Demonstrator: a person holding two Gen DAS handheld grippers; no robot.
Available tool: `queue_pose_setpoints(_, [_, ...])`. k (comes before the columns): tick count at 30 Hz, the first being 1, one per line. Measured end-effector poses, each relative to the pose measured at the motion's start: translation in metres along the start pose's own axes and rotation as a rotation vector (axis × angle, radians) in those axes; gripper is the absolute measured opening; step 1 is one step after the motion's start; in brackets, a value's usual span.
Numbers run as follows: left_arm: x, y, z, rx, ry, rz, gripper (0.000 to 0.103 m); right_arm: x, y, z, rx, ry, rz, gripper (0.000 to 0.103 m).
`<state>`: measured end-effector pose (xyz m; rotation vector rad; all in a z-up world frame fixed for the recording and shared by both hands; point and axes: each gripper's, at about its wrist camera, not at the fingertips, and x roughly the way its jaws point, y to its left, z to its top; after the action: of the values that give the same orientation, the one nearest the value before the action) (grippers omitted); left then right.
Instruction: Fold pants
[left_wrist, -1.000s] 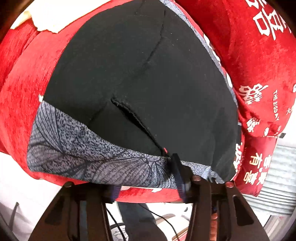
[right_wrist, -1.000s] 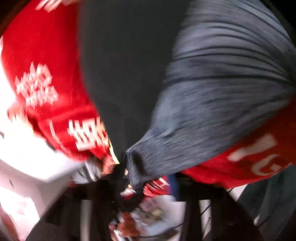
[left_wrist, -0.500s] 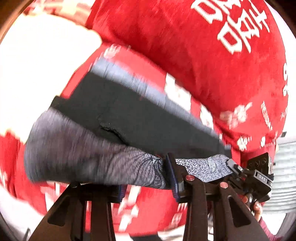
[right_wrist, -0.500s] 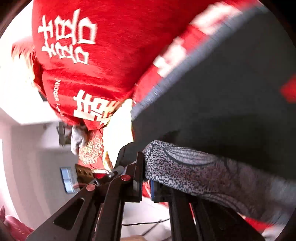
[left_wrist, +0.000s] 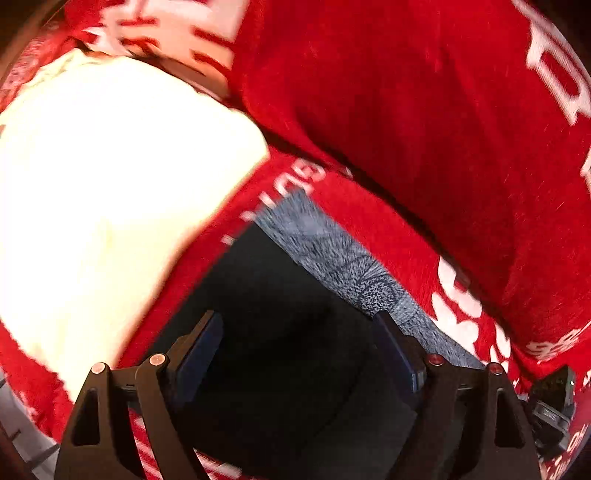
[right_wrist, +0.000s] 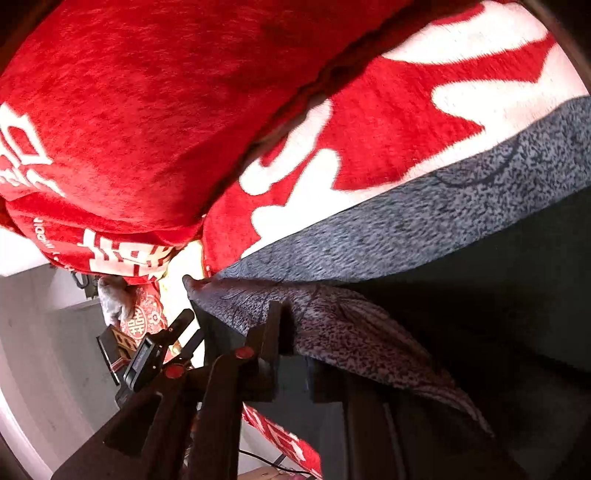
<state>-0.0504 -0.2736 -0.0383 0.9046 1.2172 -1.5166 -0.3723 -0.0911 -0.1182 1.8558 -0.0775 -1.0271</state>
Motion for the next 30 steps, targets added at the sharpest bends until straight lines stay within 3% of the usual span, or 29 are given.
queue_pose_setpoints(1, [-0.008, -0.001, 0.000, 0.015, -0.012, 0.011, 0.083, -0.003, 0.007, -0.004, -0.031, 0.007, 0.005, 0.035])
queue_pose_setpoints(5, [-0.021, -0.022, -0.018, 0.205, 0.003, 0.077, 0.083, -0.010, 0.043, -0.028, -0.193, 0.039, 0.026, 0.035])
queue_pose_setpoints(7, [-0.008, -0.042, -0.034, 0.294, 0.050, 0.092, 0.083, 0.003, 0.050, -0.029, -0.246, 0.049, -0.054, 0.035])
queue_pose_setpoints(10, [0.022, -0.058, -0.057, 0.331, 0.120, 0.120, 0.083, 0.024, 0.040, -0.016, -0.250, 0.046, -0.192, 0.035])
queue_pose_setpoints(11, [0.028, -0.062, -0.063, 0.346, 0.116, 0.165, 0.083, 0.021, 0.030, -0.010, -0.229, 0.034, -0.216, 0.035])
queue_pose_setpoints(13, [0.027, -0.071, -0.071, 0.402, 0.100, 0.187, 0.083, -0.001, 0.015, -0.003, -0.169, -0.015, -0.158, 0.033])
queue_pose_setpoints(15, [0.021, -0.078, -0.077, 0.438, 0.143, 0.166, 0.083, -0.034, 0.007, -0.006, -0.129, -0.072, -0.068, 0.033])
queue_pose_setpoints(18, [0.007, -0.088, -0.090, 0.486, 0.175, 0.164, 0.083, -0.092, -0.008, -0.023, -0.122, -0.158, -0.061, 0.046])
queue_pose_setpoints(22, [-0.016, -0.120, -0.117, 0.555, 0.199, 0.101, 0.083, -0.166, -0.056, -0.062, -0.045, -0.221, -0.086, 0.051])
queue_pose_setpoints(26, [-0.030, -0.173, -0.160, 0.638, 0.290, -0.058, 0.083, -0.228, -0.129, -0.124, 0.120, -0.244, -0.153, 0.051])
queue_pose_setpoints(30, [-0.025, -0.233, -0.219, 0.708, 0.404, -0.197, 0.083, -0.262, -0.189, -0.192, 0.287, -0.285, -0.203, 0.051])
